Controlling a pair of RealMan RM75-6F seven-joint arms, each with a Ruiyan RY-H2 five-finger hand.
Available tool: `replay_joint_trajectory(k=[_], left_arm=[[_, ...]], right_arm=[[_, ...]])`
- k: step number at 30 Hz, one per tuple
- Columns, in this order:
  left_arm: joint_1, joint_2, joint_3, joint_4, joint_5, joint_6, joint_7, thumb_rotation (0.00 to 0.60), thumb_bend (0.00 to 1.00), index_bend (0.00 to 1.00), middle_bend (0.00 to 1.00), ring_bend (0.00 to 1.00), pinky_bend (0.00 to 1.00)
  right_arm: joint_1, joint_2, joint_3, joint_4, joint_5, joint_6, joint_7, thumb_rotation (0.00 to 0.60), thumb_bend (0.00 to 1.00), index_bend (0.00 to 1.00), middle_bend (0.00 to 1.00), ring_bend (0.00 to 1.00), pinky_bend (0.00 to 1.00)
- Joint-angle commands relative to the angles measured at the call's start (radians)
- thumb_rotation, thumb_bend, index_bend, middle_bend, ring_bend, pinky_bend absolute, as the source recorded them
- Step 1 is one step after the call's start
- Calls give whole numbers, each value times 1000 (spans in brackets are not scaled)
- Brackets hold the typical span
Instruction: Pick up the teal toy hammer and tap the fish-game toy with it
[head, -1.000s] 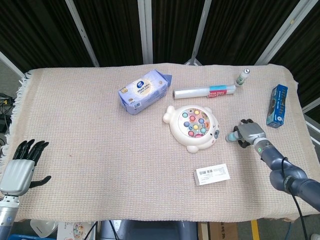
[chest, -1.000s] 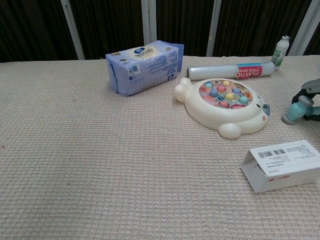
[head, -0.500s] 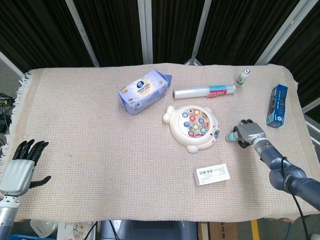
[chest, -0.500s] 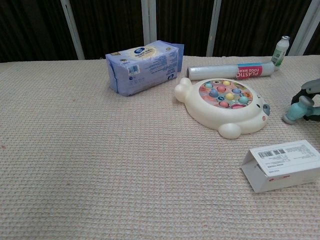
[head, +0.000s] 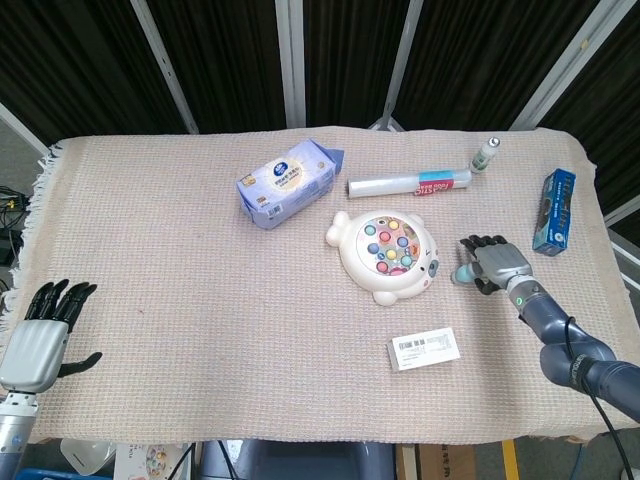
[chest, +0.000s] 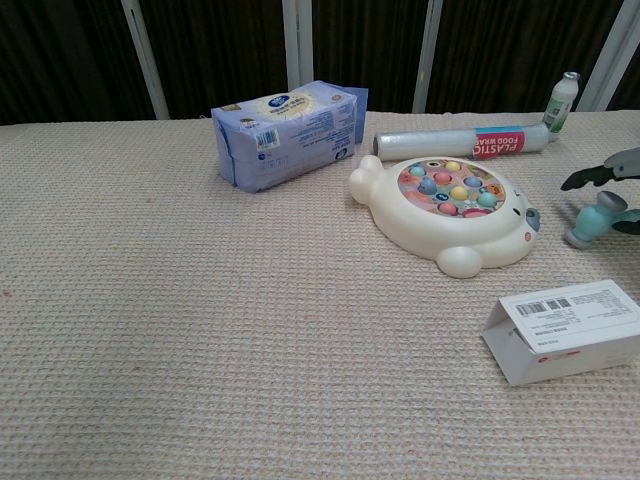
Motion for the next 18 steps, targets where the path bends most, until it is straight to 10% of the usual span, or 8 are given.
replay_joint_trajectory(k=[1,18], left_arm=[[0,0,0,2,0,0,-2,600,103,109,92,0,0],[2,-2,1,12,-2,0,-12,600,102,109,93,0,0]], right_arm=[[-1,1,3,-2,3,5,-1,600,504,0,0,0,0],[10,-1,3,-10,45,13,-39,600,504,0,0,0,0]])
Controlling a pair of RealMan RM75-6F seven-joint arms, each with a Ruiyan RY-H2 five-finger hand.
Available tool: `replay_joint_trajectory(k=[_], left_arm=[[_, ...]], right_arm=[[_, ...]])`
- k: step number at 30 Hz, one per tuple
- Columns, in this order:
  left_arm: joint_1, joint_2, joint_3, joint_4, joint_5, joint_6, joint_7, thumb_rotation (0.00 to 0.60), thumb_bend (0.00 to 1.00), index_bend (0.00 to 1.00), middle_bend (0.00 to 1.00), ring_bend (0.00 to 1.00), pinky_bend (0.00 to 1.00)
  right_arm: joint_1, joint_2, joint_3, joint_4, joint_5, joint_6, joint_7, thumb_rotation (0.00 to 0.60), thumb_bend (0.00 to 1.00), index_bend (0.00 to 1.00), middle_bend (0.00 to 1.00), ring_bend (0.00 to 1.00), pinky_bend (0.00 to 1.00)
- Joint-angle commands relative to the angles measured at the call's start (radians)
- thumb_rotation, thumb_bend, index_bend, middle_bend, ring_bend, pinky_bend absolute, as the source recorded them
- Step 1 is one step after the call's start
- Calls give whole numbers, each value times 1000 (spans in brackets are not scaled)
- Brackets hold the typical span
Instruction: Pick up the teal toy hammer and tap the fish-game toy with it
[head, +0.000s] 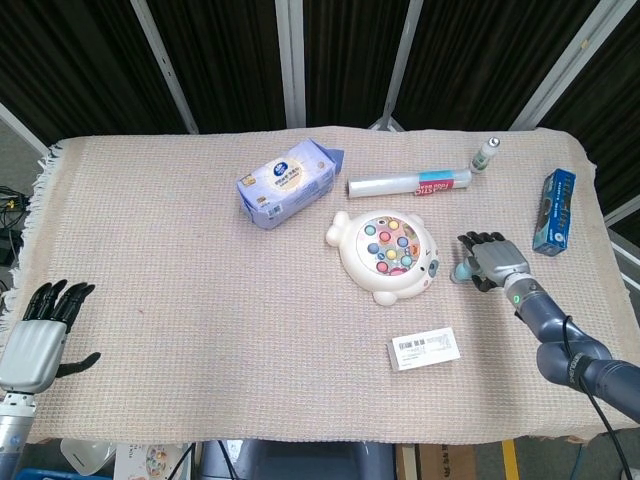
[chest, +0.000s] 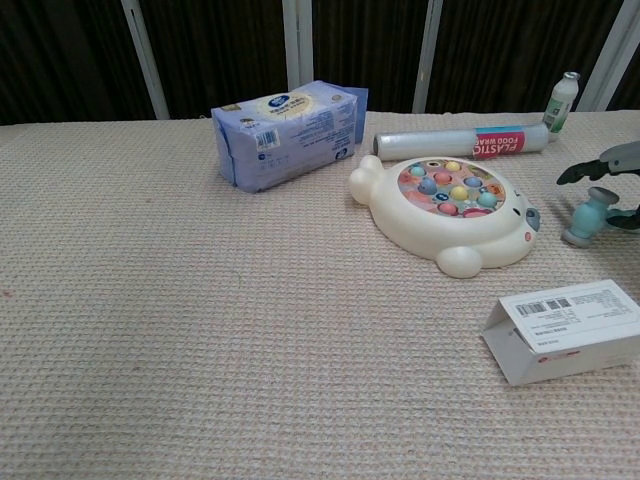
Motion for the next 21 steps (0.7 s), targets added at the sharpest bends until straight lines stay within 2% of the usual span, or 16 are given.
replay_joint_trajectory(k=[1,15,21], left_arm=[[0,0,0,1,0,0,0,600,102,109,93,0,0],[1,-1,1,5,4,3,-9,600,103,106,93,0,0],[6,-5,1,13,8,13,-21,600,103,106,93,0,0]], right_arm=[[1,2,-3,0,9,0,-7,600,504,0,0,0,0],[-29,65,-20,-83,45,85,-57,600,505,0,0,0,0],[-87,128,-5,-193,56,208,-44,600,504,0,0,0,0]])
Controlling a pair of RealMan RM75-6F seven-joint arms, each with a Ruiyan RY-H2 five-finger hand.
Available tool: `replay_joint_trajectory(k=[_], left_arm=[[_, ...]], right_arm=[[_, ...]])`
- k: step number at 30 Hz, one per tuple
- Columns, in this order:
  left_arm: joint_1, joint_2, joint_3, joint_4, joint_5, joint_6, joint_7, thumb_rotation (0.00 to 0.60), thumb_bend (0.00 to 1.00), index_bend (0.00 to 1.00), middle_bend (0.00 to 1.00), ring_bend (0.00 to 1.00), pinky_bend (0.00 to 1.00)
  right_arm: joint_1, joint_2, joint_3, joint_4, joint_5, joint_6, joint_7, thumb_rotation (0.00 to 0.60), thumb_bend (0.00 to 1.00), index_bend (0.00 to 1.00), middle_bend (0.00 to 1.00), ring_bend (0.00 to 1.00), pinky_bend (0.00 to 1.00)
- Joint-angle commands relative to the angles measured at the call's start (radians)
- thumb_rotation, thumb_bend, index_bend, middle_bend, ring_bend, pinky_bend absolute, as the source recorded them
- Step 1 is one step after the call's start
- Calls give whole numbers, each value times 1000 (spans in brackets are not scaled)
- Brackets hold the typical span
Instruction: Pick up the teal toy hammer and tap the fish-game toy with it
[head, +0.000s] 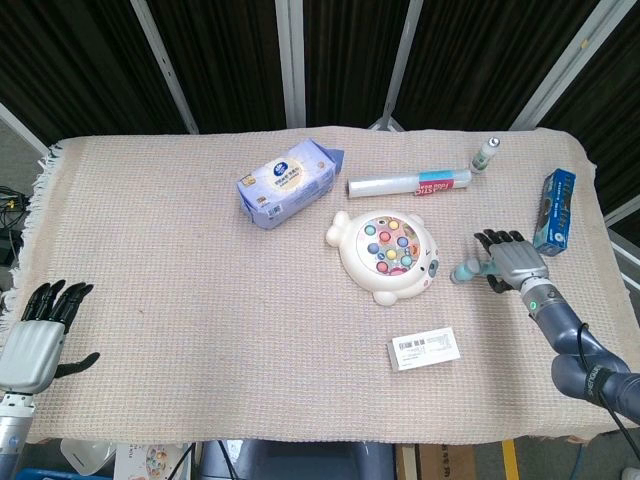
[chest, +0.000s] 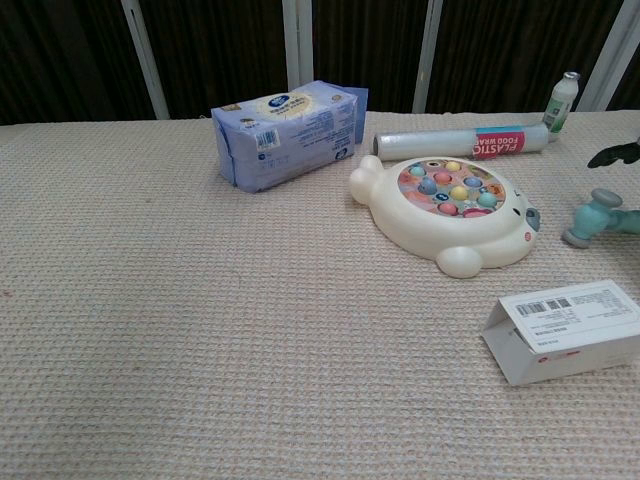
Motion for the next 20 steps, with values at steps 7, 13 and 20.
replay_joint_trajectory(k=[7,13,20], left_arm=[[11,-22,-10,31,8,36,-31,600,102,105,96,0,0],[23,-41,-14,55,14,63,-51,600,102,105,96,0,0],[28,-41,-7,55,18,63,-55,600,103,105,96,0,0]], right_arm=[[-203,74,31,-204,-75,404,54,600,504,0,0,0,0],[-353,56,6,-244,-229,635,143,600,504,0,0,0,0],[-477,10,-31,-220,-402,813,208,600,504,0,0,0,0]])
